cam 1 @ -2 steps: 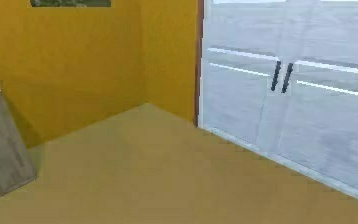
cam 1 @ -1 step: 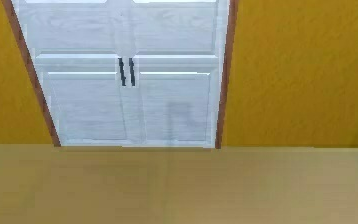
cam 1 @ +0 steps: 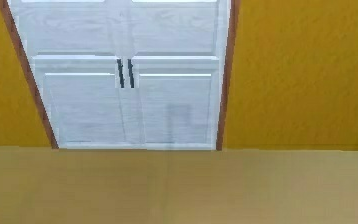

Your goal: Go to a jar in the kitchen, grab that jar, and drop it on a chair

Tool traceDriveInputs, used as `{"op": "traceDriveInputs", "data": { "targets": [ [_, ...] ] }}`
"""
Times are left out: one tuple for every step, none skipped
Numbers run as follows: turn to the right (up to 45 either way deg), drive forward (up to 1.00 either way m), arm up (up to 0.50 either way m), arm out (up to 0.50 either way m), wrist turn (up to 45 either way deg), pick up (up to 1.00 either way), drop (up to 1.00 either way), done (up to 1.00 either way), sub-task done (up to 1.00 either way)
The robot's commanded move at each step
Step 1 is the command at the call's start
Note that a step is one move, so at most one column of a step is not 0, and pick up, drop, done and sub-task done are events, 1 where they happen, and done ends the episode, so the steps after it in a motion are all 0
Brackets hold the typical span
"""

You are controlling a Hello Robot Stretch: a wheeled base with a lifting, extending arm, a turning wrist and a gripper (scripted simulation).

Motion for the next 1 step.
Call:
{"op": "traceDriveInputs", "data": {
  "targets": [
    [-45.0,0.00,0.00,0.00,0.0,0.00,0.00,0.00,0.00]
  ]
}}
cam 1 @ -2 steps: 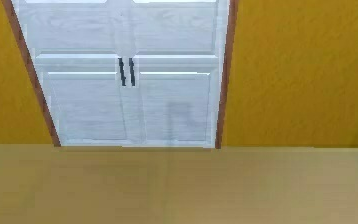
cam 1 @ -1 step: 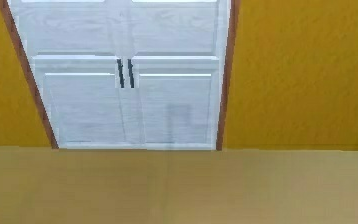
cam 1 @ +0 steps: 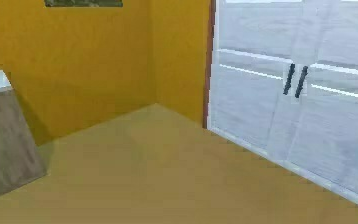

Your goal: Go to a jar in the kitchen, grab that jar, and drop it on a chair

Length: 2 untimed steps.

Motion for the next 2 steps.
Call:
{"op": "traceDriveInputs", "data": {
  "targets": [
    [-39.0,0.00,0.00,0.00,0.0,0.00,0.00,0.00,0.00],
    [0.0,1.00,0.00,0.00,0.0,0.00,0.00,0.00,0.00]
  ]
}}
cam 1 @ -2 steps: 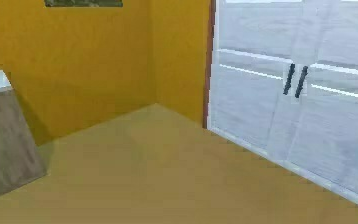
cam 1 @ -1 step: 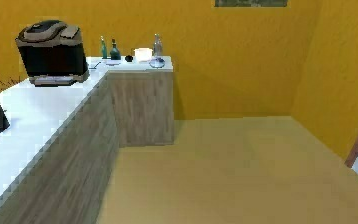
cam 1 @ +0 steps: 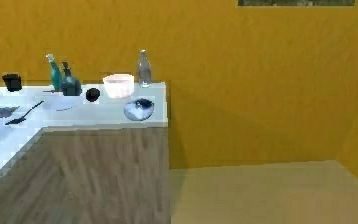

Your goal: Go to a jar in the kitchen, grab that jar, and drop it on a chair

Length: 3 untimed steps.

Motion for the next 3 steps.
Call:
{"op": "traceDriveInputs", "data": {
  "targets": [
    [-24.0,0.00,0.00,0.00,0.0,0.00,0.00,0.00,0.00],
    [0.0,0.10,0.00,0.00,0.0,0.00,0.00,0.00,0.00],
    [-45.0,0.00,0.00,0.00,0.0,0.00,0.00,0.00,0.00]
  ]
}}
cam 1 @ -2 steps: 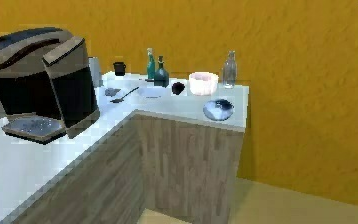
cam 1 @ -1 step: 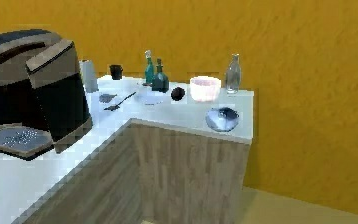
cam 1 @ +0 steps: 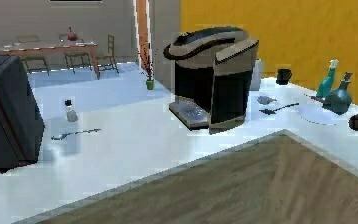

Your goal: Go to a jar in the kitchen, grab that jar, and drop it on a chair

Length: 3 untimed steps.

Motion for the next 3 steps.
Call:
{"op": "traceDriveInputs", "data": {
  "targets": [
    [-27.0,0.00,0.00,0.00,0.0,0.00,0.00,0.00,0.00],
    [0.0,0.00,0.50,0.00,0.0,0.00,0.00,0.00,0.00],
    [0.0,0.00,0.38,0.00,0.0,0.00,0.00,0.00,0.00]
  ]
}}
